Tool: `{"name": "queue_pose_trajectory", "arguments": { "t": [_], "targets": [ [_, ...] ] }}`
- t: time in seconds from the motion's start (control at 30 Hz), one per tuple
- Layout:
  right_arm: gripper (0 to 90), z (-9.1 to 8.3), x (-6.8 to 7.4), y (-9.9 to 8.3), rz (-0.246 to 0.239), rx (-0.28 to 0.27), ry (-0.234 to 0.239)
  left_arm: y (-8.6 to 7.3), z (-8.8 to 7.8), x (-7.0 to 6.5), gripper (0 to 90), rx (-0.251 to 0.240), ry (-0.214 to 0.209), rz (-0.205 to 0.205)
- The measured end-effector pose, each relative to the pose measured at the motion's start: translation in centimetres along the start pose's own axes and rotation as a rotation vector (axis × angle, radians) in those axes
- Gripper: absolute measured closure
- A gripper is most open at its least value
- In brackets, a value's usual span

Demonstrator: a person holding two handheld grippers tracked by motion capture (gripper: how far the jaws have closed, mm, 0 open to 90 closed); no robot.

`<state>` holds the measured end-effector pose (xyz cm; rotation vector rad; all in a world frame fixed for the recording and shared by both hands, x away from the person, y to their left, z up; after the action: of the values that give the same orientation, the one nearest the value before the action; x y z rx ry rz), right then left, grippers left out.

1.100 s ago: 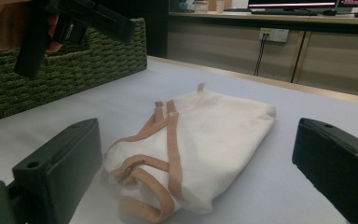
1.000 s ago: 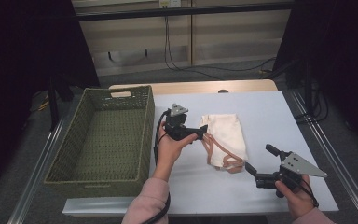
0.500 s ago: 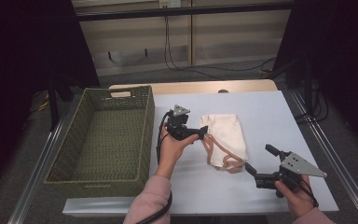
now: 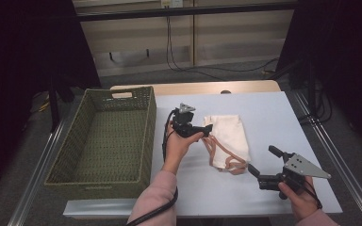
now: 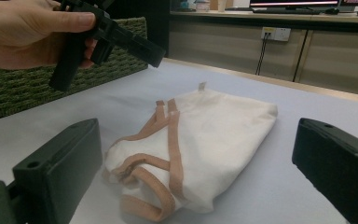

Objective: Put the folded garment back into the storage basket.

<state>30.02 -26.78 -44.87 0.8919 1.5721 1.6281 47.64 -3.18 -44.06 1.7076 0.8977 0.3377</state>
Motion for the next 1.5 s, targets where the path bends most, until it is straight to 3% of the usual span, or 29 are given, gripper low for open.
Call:
{"name": "queue_pose_trajectory", "arguments": {
  "t": [0.33, 0.67, 1.03, 1.1, 1.37, 1.43, 1.5],
  "targets": [
    [1.2, 0.0, 0.0, 0.0, -0.001, -0.004, 0.004, -0.1, 0.8, 0.7, 4.7, 0.009, 0.02, 0.002],
    [1.2, 0.0, 0.0, 0.0, -0.001, 0.0, 0.0, -0.3, 1.7, 1.1, 5.3, 0.031, 0.05, 0.03],
    [1.6, 0.0, 0.0, 0.1, 0.003, -0.001, 0.003, -0.9, 3.0, 0.4, 6.1, 0.042, 0.031, 0.009],
    [1.6, 0.0, 0.1, 0.1, 0.003, -0.002, 0.003, -1.1, 3.2, 0.4, 6.3, 0.063, 0.027, 0.028],
    [1.9, 0.0, 0.1, 0.0, 0.0, -0.003, 0.006, -1.4, 3.9, 0.1, 7.5, 0.079, 0.029, 0.028],
    [1.9, 0.0, 0.0, 0.0, 0.002, -0.002, 0.006, -1.5, 4.2, 0.0, 7.8, 0.076, 0.035, 0.008],
    [1.9, 0.0, 0.0, 0.0, 0.001, -0.001, 0.006, -1.7, 4.4, 0.0, 8.4, 0.081, 0.032, 0.02]
  ]
}}
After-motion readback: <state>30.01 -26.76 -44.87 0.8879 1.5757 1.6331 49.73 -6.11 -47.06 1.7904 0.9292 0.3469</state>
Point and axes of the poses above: each handheld gripper's, and its own axes: z roughly forward along the jaws, y roughly out of its top, x roughly to its left, the point moved 5 cm from there along z, roughly forward along the jaws, and after that the axes turned 13 degrees about -x, right-handed, at the moved point
